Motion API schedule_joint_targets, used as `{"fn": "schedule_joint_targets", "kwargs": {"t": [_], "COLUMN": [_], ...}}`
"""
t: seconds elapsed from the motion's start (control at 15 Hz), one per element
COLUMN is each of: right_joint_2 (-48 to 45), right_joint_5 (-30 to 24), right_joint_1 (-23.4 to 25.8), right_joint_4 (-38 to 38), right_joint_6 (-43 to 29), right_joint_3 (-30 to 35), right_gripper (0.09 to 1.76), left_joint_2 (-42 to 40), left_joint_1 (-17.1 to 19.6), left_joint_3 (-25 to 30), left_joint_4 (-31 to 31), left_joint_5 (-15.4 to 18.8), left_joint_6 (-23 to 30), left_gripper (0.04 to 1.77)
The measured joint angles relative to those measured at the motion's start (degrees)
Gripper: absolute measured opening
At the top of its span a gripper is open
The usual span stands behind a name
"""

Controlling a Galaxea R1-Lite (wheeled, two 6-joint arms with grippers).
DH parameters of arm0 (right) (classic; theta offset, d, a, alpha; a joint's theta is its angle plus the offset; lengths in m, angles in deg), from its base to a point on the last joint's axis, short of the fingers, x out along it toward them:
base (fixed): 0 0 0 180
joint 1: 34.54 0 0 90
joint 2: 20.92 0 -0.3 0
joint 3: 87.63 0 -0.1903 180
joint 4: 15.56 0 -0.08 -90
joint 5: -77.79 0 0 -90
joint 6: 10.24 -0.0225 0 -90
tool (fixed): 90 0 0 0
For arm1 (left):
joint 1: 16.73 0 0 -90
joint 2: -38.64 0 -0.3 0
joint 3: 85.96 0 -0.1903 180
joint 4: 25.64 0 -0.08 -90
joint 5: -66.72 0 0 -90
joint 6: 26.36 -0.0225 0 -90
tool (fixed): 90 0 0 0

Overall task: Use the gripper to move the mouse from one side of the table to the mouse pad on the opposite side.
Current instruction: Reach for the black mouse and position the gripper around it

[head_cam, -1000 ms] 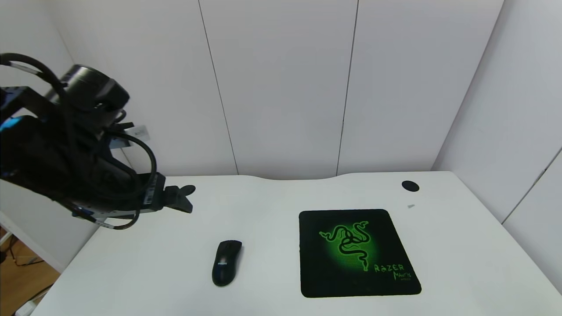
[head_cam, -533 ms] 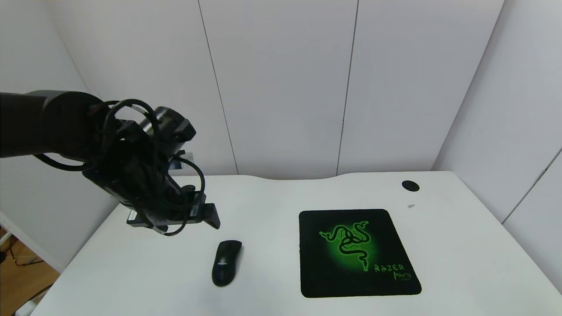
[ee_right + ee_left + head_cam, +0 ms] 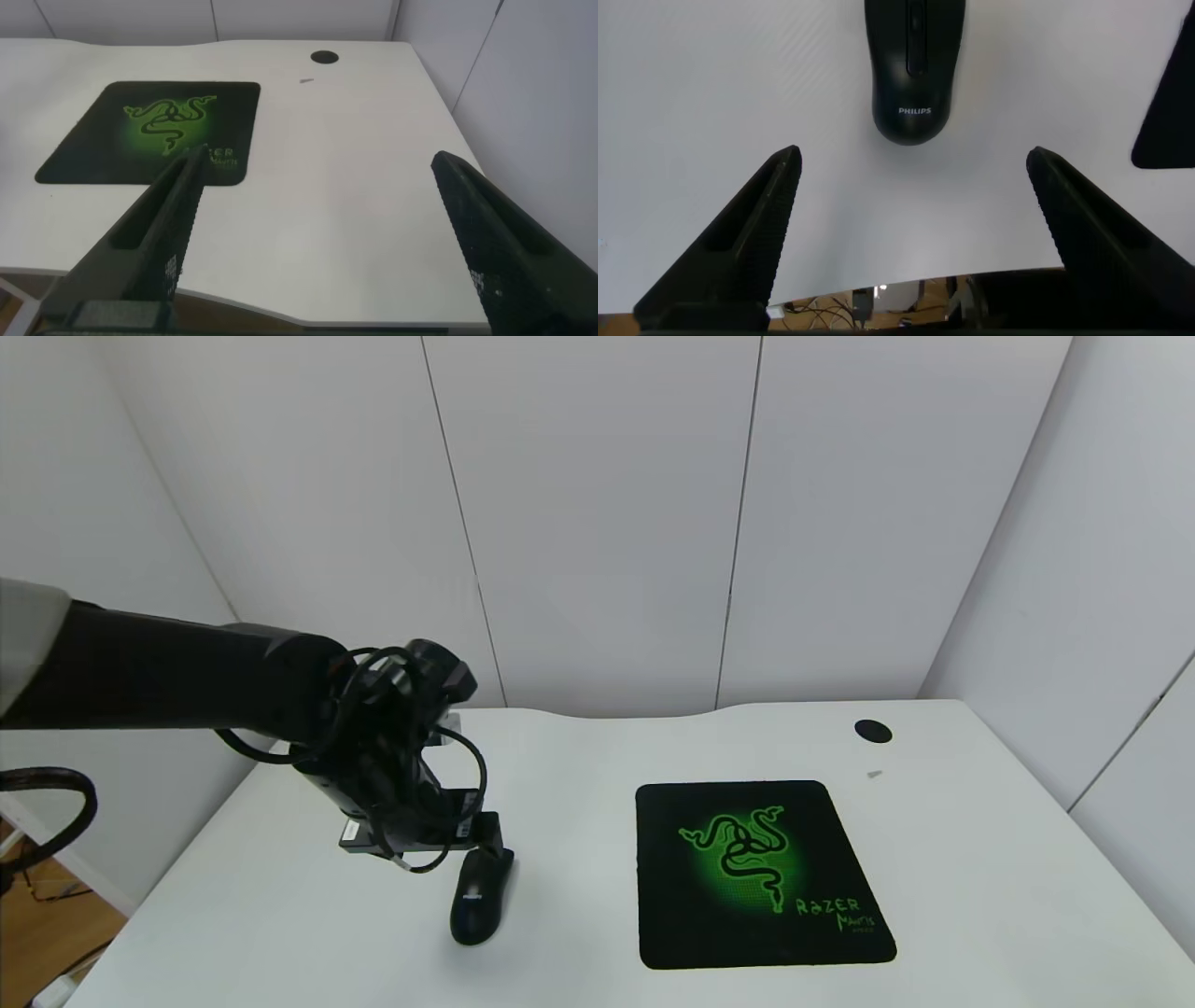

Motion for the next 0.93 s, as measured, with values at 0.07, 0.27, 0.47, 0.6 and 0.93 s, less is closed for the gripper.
{"fn": "schedule_joint_targets", "kwargs": {"t": [0.07, 0.27, 0.47, 0.6, 0.93], "right_joint_2": [0.0, 0.0, 0.0, 0.0, 0.0], "right_joint_5": [-0.01, 0.02, 0.0, 0.02, 0.02], "right_joint_1": [0.0, 0.0, 0.0, 0.0, 0.0], "right_joint_4": [0.0, 0.0, 0.0, -0.02, 0.0], "right_joint_6": [0.0, -0.05, 0.0, 0.0, -0.02], "right_joint_3": [0.0, 0.0, 0.0, 0.0, 0.0], "right_gripper": [1.71, 1.71, 1.71, 1.71, 1.71], "left_joint_2": [0.83, 3.17, 4.55, 5.13, 6.57], "left_joint_1": [-0.02, -0.38, -0.6, -0.6, -0.3], "left_joint_3": [1.12, 3.05, 5.47, 7.52, 10.54], "left_joint_4": [1.8, 3.89, 9.0, 12.75, 16.36], "left_joint_5": [-0.24, -0.99, -0.74, -0.27, -0.49], "left_joint_6": [0.02, 0.5, 0.74, 0.74, 0.72], "left_gripper": [1.72, 1.72, 1.72, 1.72, 1.72]}}
